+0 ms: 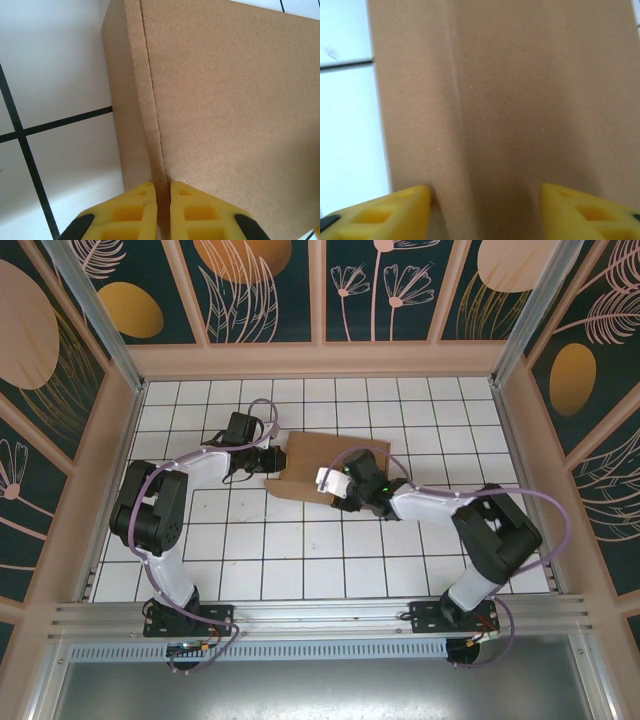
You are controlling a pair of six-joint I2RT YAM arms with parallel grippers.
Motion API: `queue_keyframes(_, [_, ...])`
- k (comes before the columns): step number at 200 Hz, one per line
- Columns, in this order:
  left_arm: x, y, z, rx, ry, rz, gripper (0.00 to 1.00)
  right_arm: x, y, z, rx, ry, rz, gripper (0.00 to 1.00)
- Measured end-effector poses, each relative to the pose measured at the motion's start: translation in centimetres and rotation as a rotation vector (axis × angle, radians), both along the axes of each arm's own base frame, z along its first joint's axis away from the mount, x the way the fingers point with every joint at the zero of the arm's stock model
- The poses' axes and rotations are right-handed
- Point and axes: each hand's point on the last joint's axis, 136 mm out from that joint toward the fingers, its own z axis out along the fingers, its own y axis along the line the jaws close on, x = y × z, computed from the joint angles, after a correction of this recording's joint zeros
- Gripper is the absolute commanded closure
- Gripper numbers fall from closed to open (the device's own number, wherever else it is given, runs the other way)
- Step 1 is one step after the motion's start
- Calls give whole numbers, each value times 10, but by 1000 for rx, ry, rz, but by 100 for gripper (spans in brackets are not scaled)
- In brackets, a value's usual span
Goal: Fold the paper box
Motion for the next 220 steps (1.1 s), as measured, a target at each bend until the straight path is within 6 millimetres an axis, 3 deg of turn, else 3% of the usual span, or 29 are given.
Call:
queue_keyframes(37, [-4, -4, 1, -24, 8, -23, 89, 33, -44, 105, 459, 36, -300, 41])
queue_keyframes(47, [-7, -7, 1, -39, 18, -37, 89, 40, -54, 124, 539, 39, -369, 44])
queue_keyframes(61, [-11, -11, 0, -61, 28, -61, 89, 46, -64, 133, 622, 61, -455, 44])
queue_keyframes(112, [-13, -10, -1, -163, 56, -100, 90, 68, -134, 83, 846, 367, -912, 20])
queue_keyframes(135, [-13, -5, -2, -199, 71, -101, 90, 58, -144, 69, 898, 452, -998, 1])
queue_keyframes(179, [-14, -5, -3, -225, 83, -110, 90, 29, -152, 56, 987, 589, -1054, 1])
queue_keyframes(220, [-14, -6, -4, -228, 85, -112, 90, 7, -148, 20, 1006, 765, -1099, 1])
